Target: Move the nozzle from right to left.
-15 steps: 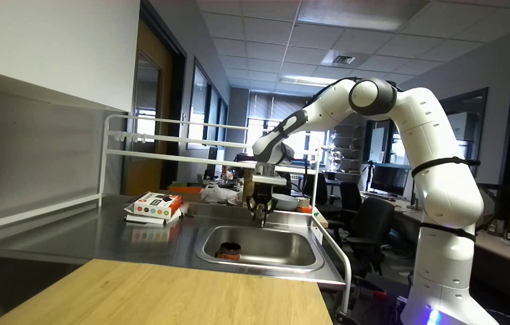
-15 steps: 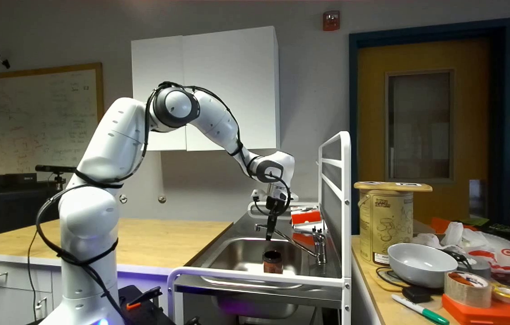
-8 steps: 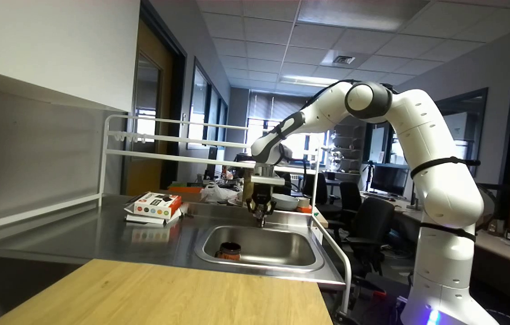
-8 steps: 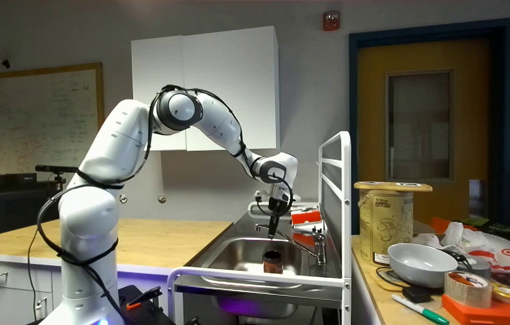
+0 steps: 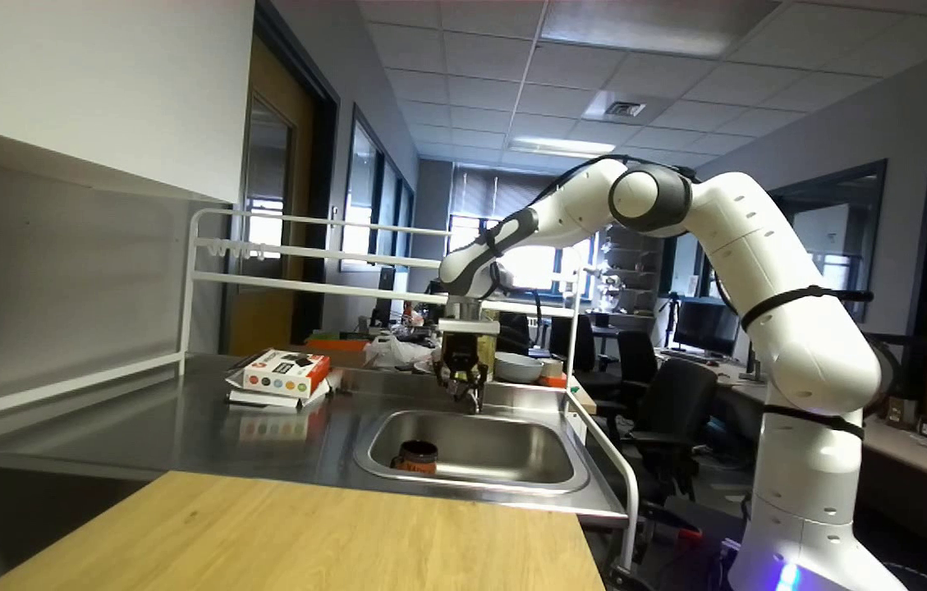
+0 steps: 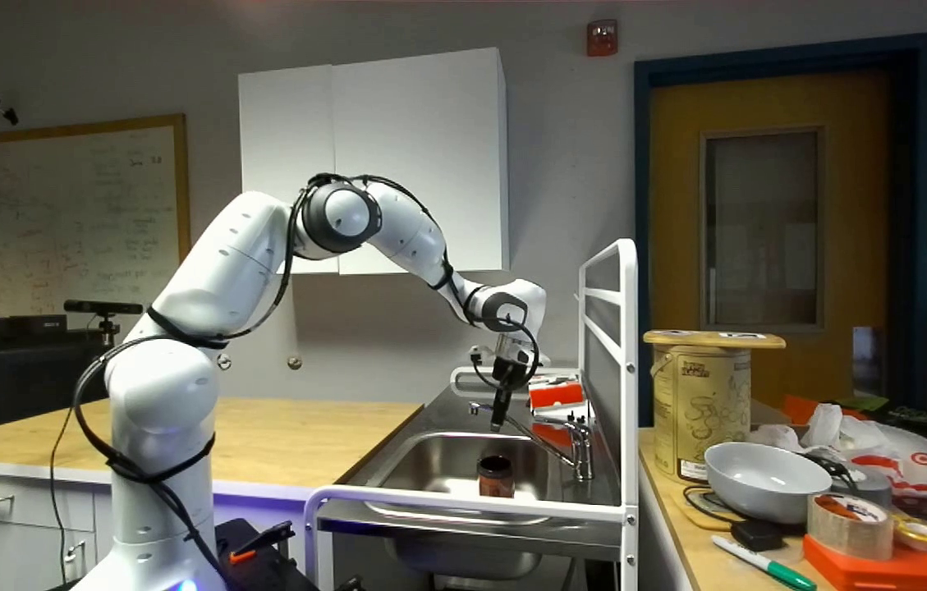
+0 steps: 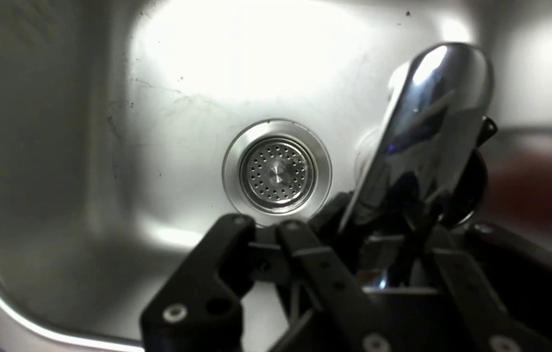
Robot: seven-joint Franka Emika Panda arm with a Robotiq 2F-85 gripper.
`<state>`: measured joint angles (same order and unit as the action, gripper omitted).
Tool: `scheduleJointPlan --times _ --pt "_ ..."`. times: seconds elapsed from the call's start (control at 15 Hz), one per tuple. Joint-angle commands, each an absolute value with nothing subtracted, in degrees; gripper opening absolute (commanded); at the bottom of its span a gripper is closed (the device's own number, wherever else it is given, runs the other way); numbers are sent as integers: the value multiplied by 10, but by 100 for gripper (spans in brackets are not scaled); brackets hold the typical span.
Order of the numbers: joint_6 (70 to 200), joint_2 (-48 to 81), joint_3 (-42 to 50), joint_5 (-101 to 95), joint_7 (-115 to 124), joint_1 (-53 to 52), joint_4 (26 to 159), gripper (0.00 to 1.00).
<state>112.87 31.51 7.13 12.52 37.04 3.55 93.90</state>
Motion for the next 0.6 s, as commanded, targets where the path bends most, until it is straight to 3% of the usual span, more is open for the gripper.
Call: scheduleJointPlan --times 0.0,0.53 --pt "1076 378 71 108 401 18 825 2" --pt "986 464 69 100 427 16 667 2"
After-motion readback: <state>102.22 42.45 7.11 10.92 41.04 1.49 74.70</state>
